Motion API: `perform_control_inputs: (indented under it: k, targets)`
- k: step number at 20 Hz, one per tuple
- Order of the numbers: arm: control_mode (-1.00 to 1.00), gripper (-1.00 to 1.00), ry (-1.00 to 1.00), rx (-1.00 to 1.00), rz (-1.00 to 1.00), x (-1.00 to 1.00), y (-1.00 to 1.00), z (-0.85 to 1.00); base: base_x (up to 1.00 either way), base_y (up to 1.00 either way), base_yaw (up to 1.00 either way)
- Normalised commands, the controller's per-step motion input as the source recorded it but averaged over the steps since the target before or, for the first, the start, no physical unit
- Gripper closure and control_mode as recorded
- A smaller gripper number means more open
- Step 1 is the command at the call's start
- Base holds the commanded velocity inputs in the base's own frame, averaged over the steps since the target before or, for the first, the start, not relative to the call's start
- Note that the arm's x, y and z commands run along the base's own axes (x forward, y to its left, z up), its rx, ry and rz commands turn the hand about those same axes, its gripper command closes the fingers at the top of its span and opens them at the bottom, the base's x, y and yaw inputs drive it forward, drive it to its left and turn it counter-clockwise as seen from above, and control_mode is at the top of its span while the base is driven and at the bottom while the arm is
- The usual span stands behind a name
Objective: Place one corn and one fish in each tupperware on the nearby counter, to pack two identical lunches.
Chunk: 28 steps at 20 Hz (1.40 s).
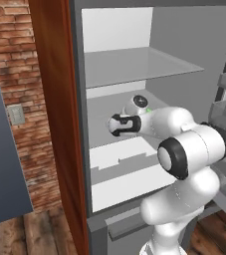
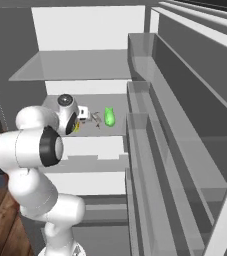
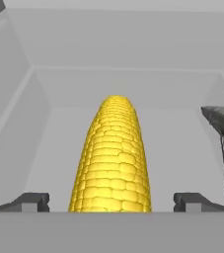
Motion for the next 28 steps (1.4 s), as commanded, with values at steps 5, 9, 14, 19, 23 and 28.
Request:
perform_control_inputs:
  k: [5,9,14,19,23,28]
  targets:
    - [-1.0,1.0,0.13,-0.01,0.0,0.14,0.11,-0.73,0.0,0.0,0.0]
    - [-1.0,1.0,0.08,0.0,-0.05,-0.57,0.0,-0.39,0.0,0.0,0.0]
    - [-1.0,1.0,0.0,0.0,-0.03,-1.0,-0.04,0.06,0.0,0.0,0.0]
    - [-1.0,1.0,-0.04,0.0,0.0,-1.0,-0.12,0.34,0.0,0.0,0.0]
    - [-1.0,1.0,-0.14,0.0,0.0,-1.0,-0.29,0.49,0.0,0.0,0.0]
    - [-1.0,1.0,-0.08,0.0,0.0,-1.0,-0.33,0.64,0.0,0.0,0.0]
